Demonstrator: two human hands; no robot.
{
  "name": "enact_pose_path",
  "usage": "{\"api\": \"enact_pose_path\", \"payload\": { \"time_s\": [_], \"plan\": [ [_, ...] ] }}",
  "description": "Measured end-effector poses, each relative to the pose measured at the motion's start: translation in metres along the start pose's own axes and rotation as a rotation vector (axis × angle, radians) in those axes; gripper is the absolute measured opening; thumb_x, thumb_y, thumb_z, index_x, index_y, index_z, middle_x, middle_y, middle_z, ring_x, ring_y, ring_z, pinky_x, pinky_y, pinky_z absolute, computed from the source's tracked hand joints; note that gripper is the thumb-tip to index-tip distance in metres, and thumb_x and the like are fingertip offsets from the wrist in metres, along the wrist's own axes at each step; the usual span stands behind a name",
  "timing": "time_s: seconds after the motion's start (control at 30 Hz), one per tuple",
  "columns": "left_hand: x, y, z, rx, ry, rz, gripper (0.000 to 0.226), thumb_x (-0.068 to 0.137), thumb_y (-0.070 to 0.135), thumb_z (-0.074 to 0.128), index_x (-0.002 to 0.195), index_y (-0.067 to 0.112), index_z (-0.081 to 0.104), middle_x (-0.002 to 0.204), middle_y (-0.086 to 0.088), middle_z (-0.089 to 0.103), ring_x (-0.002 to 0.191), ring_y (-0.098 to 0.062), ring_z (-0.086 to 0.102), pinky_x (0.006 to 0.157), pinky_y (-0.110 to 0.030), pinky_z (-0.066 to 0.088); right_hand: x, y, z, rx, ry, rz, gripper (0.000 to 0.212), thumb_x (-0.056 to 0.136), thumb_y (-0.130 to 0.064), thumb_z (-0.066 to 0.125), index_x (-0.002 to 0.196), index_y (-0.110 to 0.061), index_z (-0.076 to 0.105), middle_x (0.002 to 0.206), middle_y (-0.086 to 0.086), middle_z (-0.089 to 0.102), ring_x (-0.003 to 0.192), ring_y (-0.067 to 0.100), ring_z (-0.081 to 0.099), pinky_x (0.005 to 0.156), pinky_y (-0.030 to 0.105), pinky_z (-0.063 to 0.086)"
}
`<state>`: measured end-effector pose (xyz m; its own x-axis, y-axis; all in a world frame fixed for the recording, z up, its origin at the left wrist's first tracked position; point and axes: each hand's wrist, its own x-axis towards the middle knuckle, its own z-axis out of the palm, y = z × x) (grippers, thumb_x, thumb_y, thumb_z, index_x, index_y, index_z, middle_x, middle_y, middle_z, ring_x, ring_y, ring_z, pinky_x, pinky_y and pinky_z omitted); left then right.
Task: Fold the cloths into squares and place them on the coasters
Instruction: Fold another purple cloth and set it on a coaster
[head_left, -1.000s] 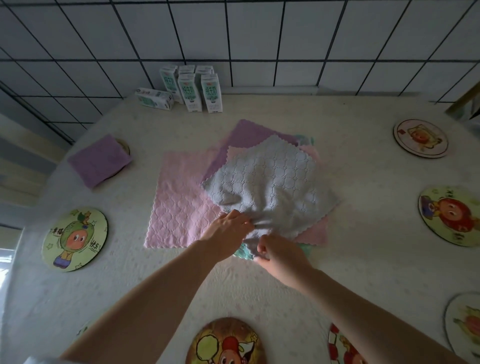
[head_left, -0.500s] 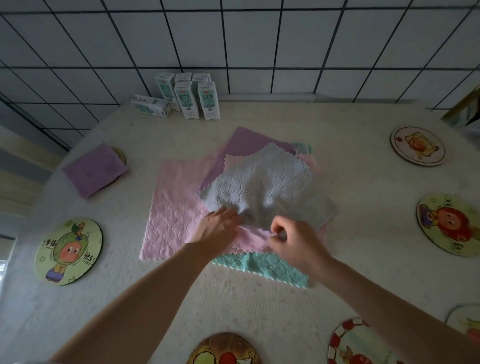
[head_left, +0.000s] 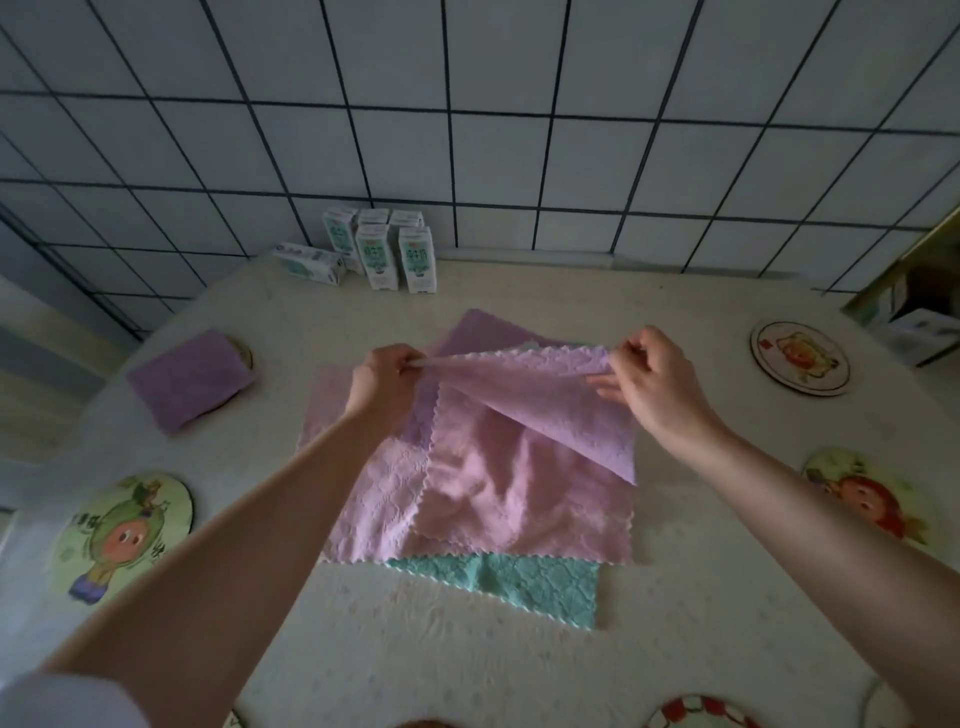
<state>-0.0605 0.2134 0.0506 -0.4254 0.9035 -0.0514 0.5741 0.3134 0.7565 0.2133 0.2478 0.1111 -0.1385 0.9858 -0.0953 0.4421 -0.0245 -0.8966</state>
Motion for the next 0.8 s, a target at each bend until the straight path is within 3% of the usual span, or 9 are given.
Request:
{"api": "enact_pose_path", "payload": {
  "time_s": [0.1,0.2,0.33,0.4,0.5,0.57,0.63,0.73,0.8],
  "plan": [
    [0.004,0.014,-0.024,-0.209,0.048,-0.072,0.024,0.087,-0.002,0.052,0.094,0.014,0.068,0.084,-0.011,0.064,0.082,-0.035,0.065,0.07,-0.049,0.058,0.007,-0.023,-0.001,-0.022,0.048,-0.058,0.017,0.083,-0.028,0.049,0.068,-0.026,0.042,0.072,0.002,0.057,0.08,0.029,0.068,0.077,0.059,0.053],
    [0.001,0.024,-0.057,-0.307,0.124,-0.108,0.029,0.088,-0.006,0.044,0.096,0.013,0.064,0.095,-0.01,0.058,0.09,-0.03,0.059,0.071,-0.052,0.058,0.009,-0.047,0.009,-0.004,0.069,-0.124,0.012,0.07,-0.043,0.046,0.063,-0.033,0.046,0.067,0.0,0.055,0.083,0.037,0.063,0.081,0.061,0.05],
    [-0.01,0.013,-0.115,-0.266,0.269,-0.033,0.032,0.084,-0.006,0.047,0.095,0.015,0.068,0.092,-0.011,0.066,0.089,-0.031,0.064,0.078,-0.044,0.058,-0.007,-0.082,0.041,0.057,0.042,-0.215,0.012,0.069,-0.043,0.045,0.063,-0.033,0.045,0.066,-0.001,0.05,0.086,0.041,0.059,0.082,0.063,0.048],
    [-0.022,0.001,-0.144,-0.133,0.345,0.029,0.031,0.084,-0.001,0.048,0.097,0.016,0.071,0.088,-0.005,0.067,0.084,-0.026,0.063,0.07,-0.026,0.05,-0.022,-0.098,0.06,0.054,0.041,-0.267,0.013,0.072,-0.039,0.046,0.067,-0.027,0.045,0.071,0.004,0.055,0.085,0.038,0.059,0.081,0.06,0.049],
    [-0.052,-0.02,-0.188,-0.025,0.443,0.132,0.03,0.086,-0.001,0.048,0.1,0.01,0.071,0.088,0.0,0.065,0.081,-0.015,0.056,0.062,-0.013,0.035,-0.051,-0.114,0.095,0.042,0.027,-0.309,0.018,0.076,-0.032,0.045,0.074,-0.014,0.049,0.082,0.016,0.063,0.084,0.035,0.06,0.079,0.055,0.05],
    [-0.074,-0.041,-0.215,0.015,0.484,0.206,0.028,0.087,-0.001,0.049,0.102,0.007,0.07,0.091,-0.002,0.066,0.083,-0.015,0.056,0.066,-0.012,0.039,-0.072,-0.121,0.119,0.058,-0.016,-0.326,0.017,0.078,-0.027,0.046,0.075,-0.011,0.049,0.083,0.02,0.061,0.085,0.039,0.059,0.076,0.053,0.049],
    [-0.101,-0.072,-0.243,0.084,0.501,0.276,0.026,0.087,-0.002,0.051,0.103,0.007,0.07,0.097,-0.007,0.068,0.088,-0.019,0.059,0.079,-0.024,0.046,-0.101,-0.124,0.146,0.074,-0.08,-0.337,0.011,0.084,-0.018,0.048,0.076,-0.011,0.049,0.078,0.018,0.057,0.084,0.041,0.057,0.073,0.051,0.049],
    [-0.141,-0.114,-0.265,0.205,0.481,0.415,0.022,0.086,-0.006,0.056,0.101,0.004,0.07,0.099,-0.01,0.07,0.092,-0.024,0.062,0.085,-0.034,0.05,-0.139,-0.113,0.172,0.055,-0.116,-0.331,0.01,0.084,-0.015,0.052,0.076,-0.01,0.049,0.069,0.006,0.053,0.064,0.021,0.05,0.059,0.036,0.041],
    [-0.177,-0.149,-0.274,0.245,0.433,0.466,0.022,0.083,-0.008,0.06,0.099,0.003,0.07,0.099,-0.009,0.069,0.094,-0.022,0.062,0.086,-0.029,0.05,-0.171,-0.098,0.193,0.064,-0.14,-0.3,0.011,0.079,-0.015,0.056,0.072,-0.014,0.047,0.073,-0.005,0.061,0.066,0.01,0.054,0.057,0.023,0.041]
  ]
}}
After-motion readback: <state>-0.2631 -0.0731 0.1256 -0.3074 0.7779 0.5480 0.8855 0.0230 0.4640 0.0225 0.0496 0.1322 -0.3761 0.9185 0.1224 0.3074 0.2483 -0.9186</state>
